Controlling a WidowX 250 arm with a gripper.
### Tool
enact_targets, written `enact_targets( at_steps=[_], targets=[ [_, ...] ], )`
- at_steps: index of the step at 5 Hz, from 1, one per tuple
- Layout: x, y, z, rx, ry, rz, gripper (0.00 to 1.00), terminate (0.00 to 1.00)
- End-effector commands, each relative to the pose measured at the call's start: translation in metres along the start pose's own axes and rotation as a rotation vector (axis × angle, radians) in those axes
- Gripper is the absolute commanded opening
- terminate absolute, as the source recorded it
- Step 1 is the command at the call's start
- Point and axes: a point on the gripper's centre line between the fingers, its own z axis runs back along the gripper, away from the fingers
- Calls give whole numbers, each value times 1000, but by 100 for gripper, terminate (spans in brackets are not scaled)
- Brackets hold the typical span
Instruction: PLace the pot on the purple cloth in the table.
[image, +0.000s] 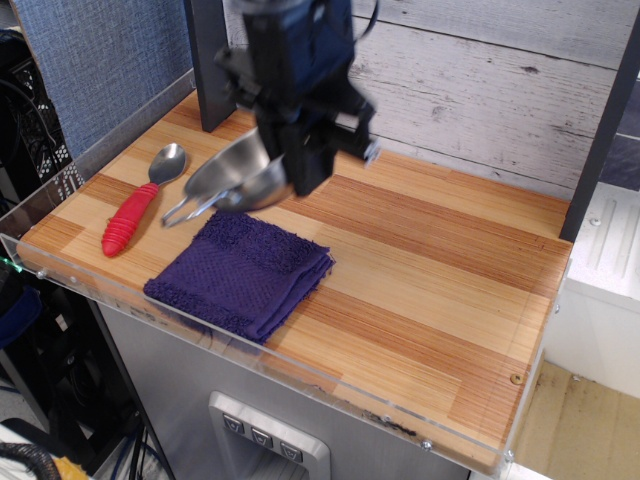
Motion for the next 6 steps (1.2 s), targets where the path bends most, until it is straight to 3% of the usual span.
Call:
enact_targets(
  at_steps=[1,3,5,6],
  targets=[
    [-17,16,-26,98,70,-6,0,0],
    [-20,37,-55,111,155,30,0,0],
    [-34,30,-81,91,246,21,0,0],
    [-31,20,-78,54,255,-37,100,0]
  ],
)
